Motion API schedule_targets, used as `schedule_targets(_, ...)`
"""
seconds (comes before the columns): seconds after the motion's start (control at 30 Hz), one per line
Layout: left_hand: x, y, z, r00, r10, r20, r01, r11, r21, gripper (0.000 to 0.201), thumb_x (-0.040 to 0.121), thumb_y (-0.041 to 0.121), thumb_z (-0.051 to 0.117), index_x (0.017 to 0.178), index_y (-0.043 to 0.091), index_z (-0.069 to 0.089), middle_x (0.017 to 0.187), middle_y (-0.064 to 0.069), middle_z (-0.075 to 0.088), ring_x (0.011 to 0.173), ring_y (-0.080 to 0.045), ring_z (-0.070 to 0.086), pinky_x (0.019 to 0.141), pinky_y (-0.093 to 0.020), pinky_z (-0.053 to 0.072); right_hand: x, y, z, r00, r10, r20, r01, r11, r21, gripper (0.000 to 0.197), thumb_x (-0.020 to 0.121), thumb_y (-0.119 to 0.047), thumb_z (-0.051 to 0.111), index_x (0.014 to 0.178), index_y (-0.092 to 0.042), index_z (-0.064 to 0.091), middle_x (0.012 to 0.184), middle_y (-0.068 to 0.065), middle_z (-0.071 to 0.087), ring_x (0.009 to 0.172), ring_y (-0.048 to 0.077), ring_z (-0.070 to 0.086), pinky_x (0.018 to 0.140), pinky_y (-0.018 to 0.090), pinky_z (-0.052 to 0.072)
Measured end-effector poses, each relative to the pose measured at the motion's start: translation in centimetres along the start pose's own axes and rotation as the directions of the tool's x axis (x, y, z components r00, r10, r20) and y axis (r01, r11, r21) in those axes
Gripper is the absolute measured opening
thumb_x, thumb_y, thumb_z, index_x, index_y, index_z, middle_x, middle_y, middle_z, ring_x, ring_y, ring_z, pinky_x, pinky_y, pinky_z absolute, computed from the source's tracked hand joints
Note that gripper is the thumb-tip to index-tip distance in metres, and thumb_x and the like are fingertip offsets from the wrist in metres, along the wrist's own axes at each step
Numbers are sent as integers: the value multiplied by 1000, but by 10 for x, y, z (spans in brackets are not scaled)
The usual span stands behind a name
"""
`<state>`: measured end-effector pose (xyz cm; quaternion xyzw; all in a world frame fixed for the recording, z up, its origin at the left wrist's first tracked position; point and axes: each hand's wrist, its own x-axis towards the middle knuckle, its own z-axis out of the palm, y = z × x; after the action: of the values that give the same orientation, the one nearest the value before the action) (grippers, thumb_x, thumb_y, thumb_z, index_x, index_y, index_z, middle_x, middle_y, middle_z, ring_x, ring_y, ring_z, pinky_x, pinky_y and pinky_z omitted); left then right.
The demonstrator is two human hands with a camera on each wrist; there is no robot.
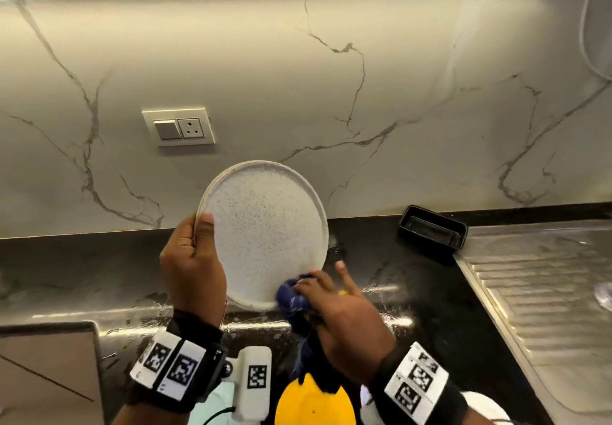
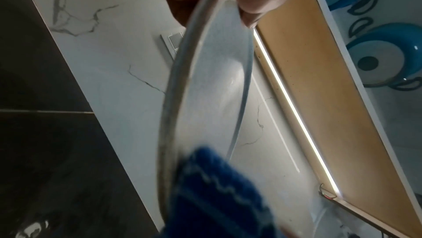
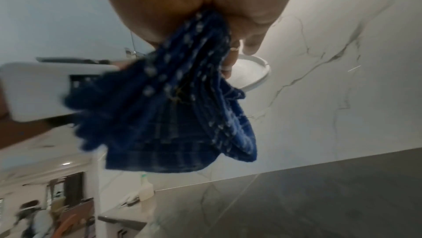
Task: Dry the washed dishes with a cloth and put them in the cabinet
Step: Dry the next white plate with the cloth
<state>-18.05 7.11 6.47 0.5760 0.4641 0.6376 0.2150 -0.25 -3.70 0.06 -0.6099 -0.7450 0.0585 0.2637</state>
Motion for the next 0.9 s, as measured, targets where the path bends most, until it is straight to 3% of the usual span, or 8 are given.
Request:
schedule_targets(0.13, -13, -5, -3, 994, 4, 105, -2, 1000, -17, 30, 104, 29, 50, 89, 10, 67, 73, 0, 61, 66, -9, 56, 57, -26, 47, 28, 31, -22, 946, 324, 14, -324, 943, 73, 49, 100, -19, 49, 147, -29, 42, 161, 4, 30, 150, 34, 20, 123, 38, 9)
schedule_targets(0.23, -29, -4, 3, 981, -4, 192, 4, 1000, 0, 28, 104, 33, 47, 86, 22, 66, 68, -1, 60, 58, -15, 51, 50, -34, 43, 59, 26, -42, 927, 373, -37, -361, 915, 182, 47, 100, -19, 51, 146, -27, 47, 159, 4, 35, 145, 35, 30, 115, 37, 27)
schedule_targets(0.33, -40, -1, 11, 972, -13, 236, 8, 1000, 23, 24, 106, 35, 49, 89, 39, 65, 72, 4, 64, 59, -12, 54, 52, -37, 46, 77, -3, -44, 962, 236, -139, -179, 926, 331, 48, 97, -12, 57, 144, -21, 51, 151, 1, 47, 141, 19, 40, 117, 28, 28)
schedule_targets(0.47, -30, -10, 11, 984, -64, 168, 65, 998, -2, 26, 105, 33, 50, 93, 23, 70, 80, 8, 69, 73, -5, 62, 70, -36, 54, 65, -30, -20, 981, -189, -43, 194, 957, 214, 61, 92, -10, 43, 151, -20, 38, 159, -2, 33, 150, 12, 20, 123, 29, 5)
schedule_targets(0.6, -17, -13, -2, 995, -78, 67, 79, 997, -7, 23, 107, 23, 50, 97, 15, 69, 81, 11, 67, 71, 5, 59, 66, -18, 48, 21, 5, -1, 931, -364, 35, 363, 931, 39, 67, 88, -22, 44, 153, -32, 33, 158, -10, 33, 149, 14, 25, 122, 42, 15)
schedule_targets(0.7, -22, -12, -5, 993, -63, 96, 62, 998, 11, 25, 106, 25, 48, 101, 15, 70, 82, 9, 68, 75, 0, 63, 64, -13, 50, 14, 42, 6, 982, -185, -46, 189, 975, 114, 76, 87, -11, 52, 152, -43, 28, 158, -15, 29, 150, 12, 24, 121, 50, 21)
schedule_targets(0.83, -38, -11, 3, 974, -64, 216, 59, 998, 28, 26, 104, 36, 46, 97, 26, 68, 75, 11, 66, 66, -11, 58, 55, -23, 48, 57, 40, -9, 947, 234, -219, -151, 928, 341, 56, 95, -8, 60, 146, -24, 46, 150, -5, 46, 141, 20, 41, 119, 43, 30)
schedule_targets(0.9, -42, -8, 7, 967, -59, 246, 57, 998, 19, 24, 106, 37, 46, 97, 33, 68, 78, 9, 67, 66, -14, 59, 58, -33, 51, 74, 22, -18, 952, 194, -237, -99, 927, 362, 53, 95, -9, 61, 145, -19, 49, 149, 0, 50, 141, 19, 43, 117, 39, 32)
